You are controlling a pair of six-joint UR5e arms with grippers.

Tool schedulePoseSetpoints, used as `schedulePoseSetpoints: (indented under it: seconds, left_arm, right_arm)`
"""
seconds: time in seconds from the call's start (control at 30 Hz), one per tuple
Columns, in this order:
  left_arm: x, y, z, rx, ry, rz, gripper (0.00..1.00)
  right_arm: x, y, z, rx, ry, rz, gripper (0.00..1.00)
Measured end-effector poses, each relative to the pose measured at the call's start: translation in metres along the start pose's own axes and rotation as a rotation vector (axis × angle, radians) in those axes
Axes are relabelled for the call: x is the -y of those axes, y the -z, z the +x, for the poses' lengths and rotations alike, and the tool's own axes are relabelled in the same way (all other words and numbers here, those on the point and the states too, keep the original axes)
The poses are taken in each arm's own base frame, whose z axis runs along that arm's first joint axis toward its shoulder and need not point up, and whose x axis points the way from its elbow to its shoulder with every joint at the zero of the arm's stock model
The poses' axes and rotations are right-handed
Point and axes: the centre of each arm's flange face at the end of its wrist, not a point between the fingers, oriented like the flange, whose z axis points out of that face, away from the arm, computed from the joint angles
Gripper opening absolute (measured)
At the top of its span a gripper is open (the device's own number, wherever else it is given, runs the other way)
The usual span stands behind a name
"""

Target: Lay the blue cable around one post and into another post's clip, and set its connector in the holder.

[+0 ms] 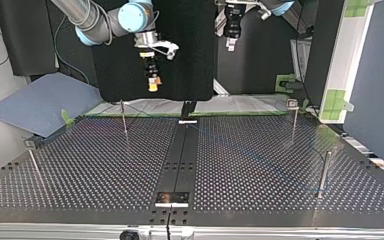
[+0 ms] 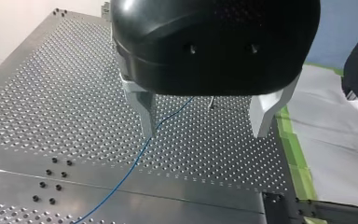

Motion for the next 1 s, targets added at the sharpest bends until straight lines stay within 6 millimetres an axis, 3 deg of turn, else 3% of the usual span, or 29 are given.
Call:
schedulePoseSetpoints:
  seconds: [0.53,1.0]
  left_arm:
    - [-0.01,-0.001,-0.001,0.004,-0.051,-0.085,1.0]
    - [-0.016,0.001,0.0,-0.013,-0.068,-0.121,1.0]
  right_arm:
    - [0.067,0.038,-0.01,0.032,0.023,0.114,0.99]
    - [0.044,0.032,-0.013,0.066,0.035,0.031,0.99]
